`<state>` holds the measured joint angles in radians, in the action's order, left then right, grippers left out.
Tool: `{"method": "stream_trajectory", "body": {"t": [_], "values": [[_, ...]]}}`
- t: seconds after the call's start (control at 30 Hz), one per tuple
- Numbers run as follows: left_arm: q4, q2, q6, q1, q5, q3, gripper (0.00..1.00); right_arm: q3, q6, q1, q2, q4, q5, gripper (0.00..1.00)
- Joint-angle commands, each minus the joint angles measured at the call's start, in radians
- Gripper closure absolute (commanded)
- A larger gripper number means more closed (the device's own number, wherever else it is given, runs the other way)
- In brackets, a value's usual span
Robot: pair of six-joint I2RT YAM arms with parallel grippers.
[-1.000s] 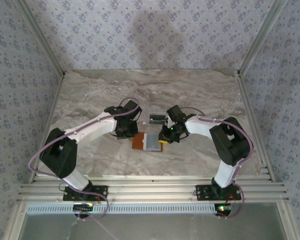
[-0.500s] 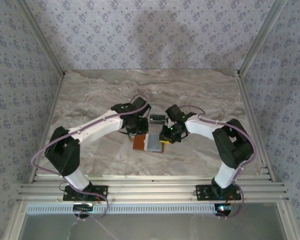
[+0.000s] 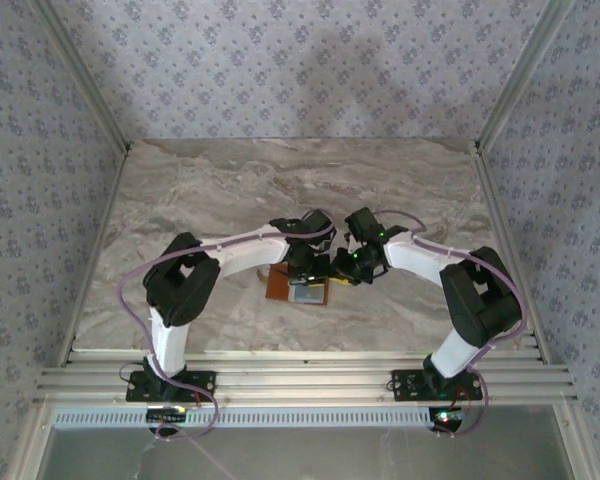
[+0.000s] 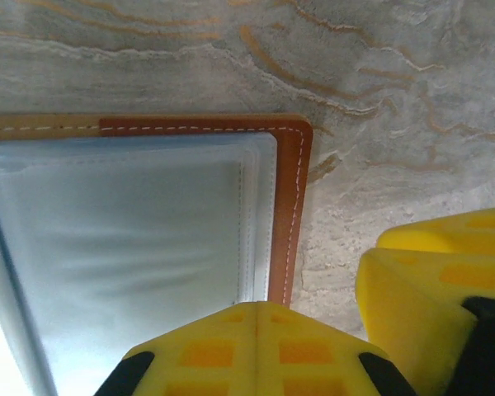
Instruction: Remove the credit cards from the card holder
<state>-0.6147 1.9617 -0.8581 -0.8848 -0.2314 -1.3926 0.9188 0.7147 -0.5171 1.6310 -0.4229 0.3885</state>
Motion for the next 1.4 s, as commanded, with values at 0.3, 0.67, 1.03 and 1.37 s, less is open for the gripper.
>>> {"method": "stream_trajectory", "body": {"t": [0.3, 0.67, 1.03, 1.37], "values": [[0.001, 0.017, -0.009, 0.007, 0.013, 0.012, 0.95, -0.029, 0.046, -0.004, 0.052, 0.112, 0.112, 0.81], [0.007, 0.019, -0.012, 0.010, 0.018, 0.035, 0.96, -0.055, 0.078, -0.009, 0.148, 0.195, 0.133, 0.88], [0.015, -0.006, -0.024, 0.019, 0.039, 0.068, 0.97, -0.093, 0.104, 0.000, 0.156, 0.242, 0.140, 0.89], [0.029, -0.011, -0.030, 0.027, 0.034, 0.086, 0.97, -0.091, 0.119, -0.008, 0.148, 0.262, 0.165, 0.89]]}}
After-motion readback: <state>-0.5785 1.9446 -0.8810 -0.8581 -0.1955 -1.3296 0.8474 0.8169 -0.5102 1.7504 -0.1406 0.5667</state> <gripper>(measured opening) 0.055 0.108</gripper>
